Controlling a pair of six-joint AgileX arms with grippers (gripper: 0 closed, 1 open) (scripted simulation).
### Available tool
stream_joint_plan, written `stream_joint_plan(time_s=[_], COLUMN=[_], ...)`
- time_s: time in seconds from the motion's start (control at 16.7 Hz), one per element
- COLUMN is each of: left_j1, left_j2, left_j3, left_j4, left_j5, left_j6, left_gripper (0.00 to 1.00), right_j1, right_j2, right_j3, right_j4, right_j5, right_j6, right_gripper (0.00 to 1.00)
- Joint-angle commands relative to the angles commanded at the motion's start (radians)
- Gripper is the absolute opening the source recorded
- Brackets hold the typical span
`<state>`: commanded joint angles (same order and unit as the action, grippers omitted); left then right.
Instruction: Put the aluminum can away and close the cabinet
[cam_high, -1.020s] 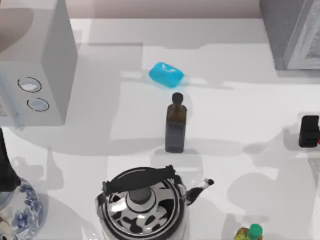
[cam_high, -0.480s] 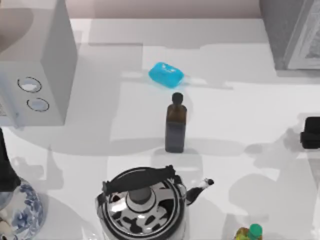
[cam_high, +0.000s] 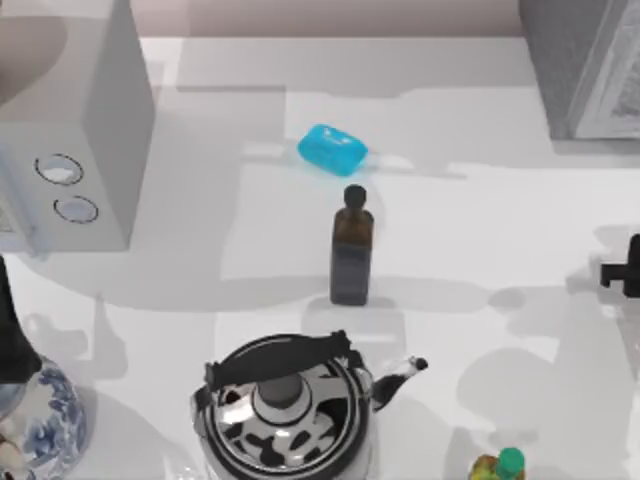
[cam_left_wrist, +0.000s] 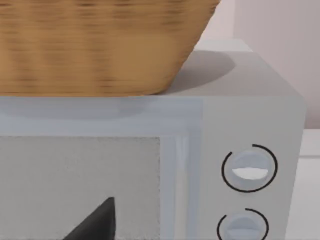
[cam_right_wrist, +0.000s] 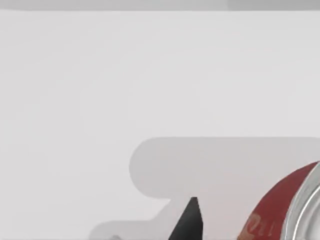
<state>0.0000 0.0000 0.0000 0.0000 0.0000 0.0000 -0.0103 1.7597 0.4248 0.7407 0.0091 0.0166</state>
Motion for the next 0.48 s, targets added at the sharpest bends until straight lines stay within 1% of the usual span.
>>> stream_joint_plan(time_s=[0.06,0.12,0.48], left_j1=[0.000,0.000,0.000], left_j2=[0.000,0.000,0.000], left_j3=[0.000,0.000,0.000], left_j4=[0.000,0.000,0.000], left_j5=[0.000,0.000,0.000], left_j6=[0.000,0.000,0.000], left_gripper=[1.00,1.00,1.00], right_j1=[0.000,0.000,0.000], right_j2=[0.000,0.000,0.000], right_j3=[0.000,0.000,0.000], right_j4=[0.000,0.000,0.000], right_j5=[0.000,0.000,0.000], right_j6=[0.000,0.000,0.000], right_gripper=[0.02,0.00,0.00])
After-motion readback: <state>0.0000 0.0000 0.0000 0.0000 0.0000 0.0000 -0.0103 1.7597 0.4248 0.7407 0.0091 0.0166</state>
